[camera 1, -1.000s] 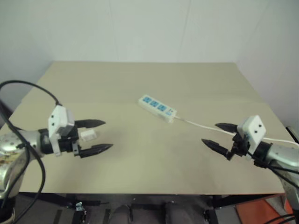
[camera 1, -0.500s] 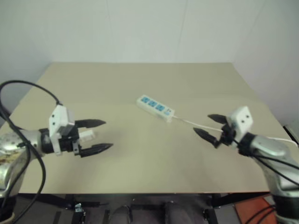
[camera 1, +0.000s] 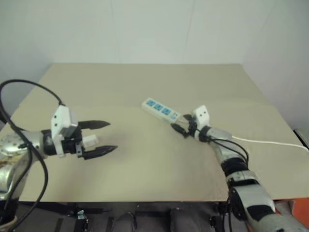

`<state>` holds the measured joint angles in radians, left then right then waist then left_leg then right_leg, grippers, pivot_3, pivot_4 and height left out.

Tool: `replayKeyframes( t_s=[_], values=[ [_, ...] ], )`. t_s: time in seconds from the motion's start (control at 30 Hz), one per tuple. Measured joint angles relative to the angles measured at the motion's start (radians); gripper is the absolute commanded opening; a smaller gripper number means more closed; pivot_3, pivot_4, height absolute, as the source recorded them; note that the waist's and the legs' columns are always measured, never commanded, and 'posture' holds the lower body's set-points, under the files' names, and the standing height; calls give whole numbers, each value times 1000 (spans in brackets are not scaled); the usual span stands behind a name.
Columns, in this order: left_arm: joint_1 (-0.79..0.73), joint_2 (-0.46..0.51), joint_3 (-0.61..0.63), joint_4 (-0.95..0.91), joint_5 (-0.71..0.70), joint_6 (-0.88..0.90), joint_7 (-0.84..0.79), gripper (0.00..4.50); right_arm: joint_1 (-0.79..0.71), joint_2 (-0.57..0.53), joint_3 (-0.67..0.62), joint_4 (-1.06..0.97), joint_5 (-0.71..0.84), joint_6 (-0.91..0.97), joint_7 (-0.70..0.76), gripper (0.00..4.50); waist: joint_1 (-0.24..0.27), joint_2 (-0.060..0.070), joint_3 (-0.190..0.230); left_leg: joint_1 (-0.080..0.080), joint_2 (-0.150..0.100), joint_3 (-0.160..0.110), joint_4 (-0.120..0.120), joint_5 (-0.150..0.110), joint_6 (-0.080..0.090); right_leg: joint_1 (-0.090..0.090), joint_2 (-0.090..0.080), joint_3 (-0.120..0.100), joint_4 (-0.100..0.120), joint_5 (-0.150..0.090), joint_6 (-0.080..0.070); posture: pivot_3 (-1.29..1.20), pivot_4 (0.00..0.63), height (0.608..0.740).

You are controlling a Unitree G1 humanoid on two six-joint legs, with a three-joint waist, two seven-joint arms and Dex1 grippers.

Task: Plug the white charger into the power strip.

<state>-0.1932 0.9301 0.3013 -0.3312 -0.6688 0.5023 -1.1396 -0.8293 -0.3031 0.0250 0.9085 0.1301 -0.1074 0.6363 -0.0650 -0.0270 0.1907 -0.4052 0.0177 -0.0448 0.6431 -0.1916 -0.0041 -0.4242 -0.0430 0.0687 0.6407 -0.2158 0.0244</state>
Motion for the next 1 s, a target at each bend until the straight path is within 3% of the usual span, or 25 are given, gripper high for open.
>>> replayKeyframes(
  t_s=[0.33,0.5,0.67,0.83,1.0],
  values=[
    [6,16,9,-6,0,-1,-3,4500,-93,40,-6,239,-56,-123,36,4472,-8,0,0,3,0,0,0,0,0,1,1,0,3,-1,2,0,150,740],
    [7,19,12,-6,0,-1,-8,4500,-95,35,7,243,-86,-133,119,3362,-10,0,0,5,1,0,0,0,0,2,2,0,4,-2,2,0,150,740],
    [8,19,13,-6,0,-1,-7,4500,-86,25,17,228,-113,-148,155,3366,-10,0,0,5,1,0,0,0,0,2,2,1,4,-2,2,0,150,740],
    [6,18,12,-7,0,-2,-7,4500,19,0,34,52,-107,-139,238,3366,-7,0,0,5,1,0,0,0,0,2,2,1,4,-3,4,0,150,740],
    [10,18,13,-11,-1,-2,-7,4500,317,-67,52,-454,-26,45,337,3366,-1,0,0,4,1,-1,0,0,0,1,1,1,5,-5,6,0,150,740]
  ],
)
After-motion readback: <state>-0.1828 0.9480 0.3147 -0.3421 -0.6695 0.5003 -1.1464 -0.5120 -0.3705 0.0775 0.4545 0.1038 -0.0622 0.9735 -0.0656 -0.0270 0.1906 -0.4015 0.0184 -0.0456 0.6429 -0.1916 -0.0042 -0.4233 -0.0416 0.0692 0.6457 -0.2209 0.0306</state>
